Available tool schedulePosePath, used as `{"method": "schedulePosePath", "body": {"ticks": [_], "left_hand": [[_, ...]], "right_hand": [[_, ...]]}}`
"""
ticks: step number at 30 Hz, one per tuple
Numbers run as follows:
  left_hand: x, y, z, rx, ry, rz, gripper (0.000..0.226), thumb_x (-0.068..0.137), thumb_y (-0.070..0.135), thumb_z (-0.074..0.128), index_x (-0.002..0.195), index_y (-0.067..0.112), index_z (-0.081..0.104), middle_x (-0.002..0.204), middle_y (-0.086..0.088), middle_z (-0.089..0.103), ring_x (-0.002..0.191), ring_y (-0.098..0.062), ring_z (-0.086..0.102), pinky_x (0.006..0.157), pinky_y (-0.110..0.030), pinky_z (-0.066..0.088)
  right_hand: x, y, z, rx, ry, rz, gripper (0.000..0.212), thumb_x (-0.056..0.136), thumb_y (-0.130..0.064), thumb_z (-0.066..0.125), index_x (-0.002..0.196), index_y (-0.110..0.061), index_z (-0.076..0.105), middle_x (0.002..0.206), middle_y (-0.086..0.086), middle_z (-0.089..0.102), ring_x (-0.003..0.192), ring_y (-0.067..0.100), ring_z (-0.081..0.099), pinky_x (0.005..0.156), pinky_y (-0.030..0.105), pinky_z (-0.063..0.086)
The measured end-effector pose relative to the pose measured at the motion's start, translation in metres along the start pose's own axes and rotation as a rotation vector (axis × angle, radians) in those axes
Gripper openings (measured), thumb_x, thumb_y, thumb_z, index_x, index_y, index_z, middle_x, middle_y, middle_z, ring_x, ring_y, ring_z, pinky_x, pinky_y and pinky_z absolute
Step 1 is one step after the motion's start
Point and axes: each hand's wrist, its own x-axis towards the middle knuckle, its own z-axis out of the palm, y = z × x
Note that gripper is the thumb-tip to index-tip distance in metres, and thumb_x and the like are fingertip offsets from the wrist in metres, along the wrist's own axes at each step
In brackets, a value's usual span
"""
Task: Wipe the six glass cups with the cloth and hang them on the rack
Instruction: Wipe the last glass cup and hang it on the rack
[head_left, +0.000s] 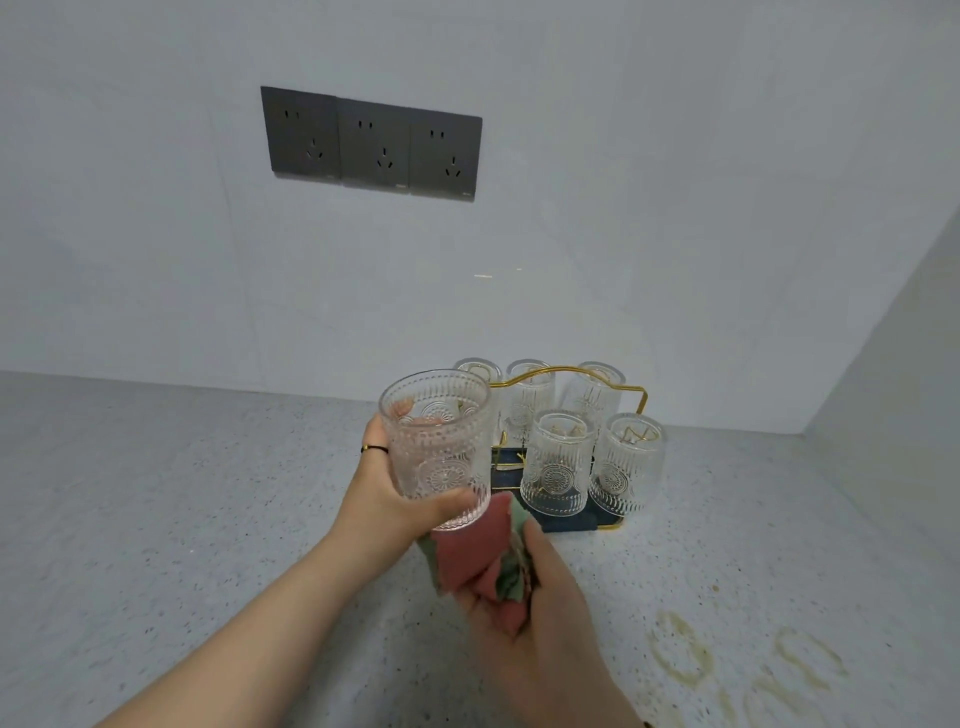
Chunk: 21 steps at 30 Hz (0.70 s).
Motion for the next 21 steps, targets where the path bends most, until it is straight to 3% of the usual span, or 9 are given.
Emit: {"method": "schedulePosePath", "body": {"ticks": [4,8,11,13,16,18,21], "left_hand": [[0.008,-0.009,0.000,0.019,-0.010,-0.033,0.068,0.047,0.016,0.079,0.098,0.041,0.042,0.100,0.017,0.058,0.091,0.003,0.062,0.067,-0.014,0.051],[0.017,-0.015,0.006,0.086,-0.057,-0.069,0.071,0.066,0.001,0.077,0.109,0.042,0.038,0.101,0.021,0.054,0.082,0.011,0.060,0.066,-0.006,0.050],[0.022,-0.018,0.007,0.132,-0.087,-0.146,0.087,0.058,0.019,0.082,0.127,0.032,0.030,0.110,0.011,0.056,0.100,-0.005,0.057,0.090,-0.025,0.048],[0.025,-0.020,0.006,0.162,-0.054,-0.201,0.100,0.050,0.028,0.081,0.134,0.021,0.025,0.116,0.002,0.054,0.107,-0.017,0.054,0.095,-0.032,0.042],[0.030,-0.019,0.003,0.329,-0.020,-0.241,0.082,0.070,0.010,0.076,0.132,0.017,0.022,0.105,0.002,0.054,0.090,-0.011,0.054,0.077,-0.018,0.041],[0.033,-0.011,-0.001,0.529,-0.103,-0.242,0.082,0.071,0.013,0.075,0.129,0.024,0.019,0.092,0.011,0.050,0.075,0.001,0.049,0.058,-0.008,0.038],[0.037,-0.001,-0.005,0.815,-0.294,-0.205,0.088,0.065,0.024,0.078,0.131,0.031,0.019,0.092,0.008,0.052,0.069,-0.001,0.051,0.052,-0.010,0.038]], "right_hand": [[0.001,-0.007,-0.009,-0.051,0.033,-0.003,0.028,0.081,-0.024,0.051,0.089,-0.002,0.066,0.077,0.015,0.074,0.065,0.023,0.071,0.052,0.036,0.059],[0.010,-0.010,-0.018,-0.080,0.071,0.013,0.029,0.089,-0.023,0.047,0.102,-0.002,0.064,0.094,0.017,0.072,0.076,0.024,0.069,0.056,0.035,0.059],[0.014,-0.012,-0.019,-0.148,0.104,-0.021,0.027,0.091,-0.022,0.045,0.100,-0.005,0.064,0.086,0.013,0.073,0.073,0.020,0.069,0.057,0.032,0.059],[0.017,-0.012,-0.023,-0.258,0.113,-0.039,0.024,0.092,-0.022,0.044,0.097,-0.010,0.064,0.078,0.008,0.074,0.072,0.018,0.069,0.059,0.030,0.058],[0.022,-0.019,-0.027,-0.423,0.181,-0.151,0.018,0.093,-0.018,0.042,0.091,-0.018,0.060,0.078,0.004,0.069,0.073,0.016,0.063,0.054,0.022,0.055],[0.025,-0.027,-0.026,-0.471,0.168,-0.265,0.019,0.094,-0.014,0.040,0.087,-0.021,0.057,0.080,0.003,0.063,0.072,0.012,0.058,0.051,0.014,0.051],[0.032,-0.036,-0.024,-0.650,0.078,-0.424,0.021,0.092,-0.010,0.043,0.092,-0.028,0.055,0.076,-0.002,0.059,0.068,0.008,0.054,0.055,0.010,0.048]]}}
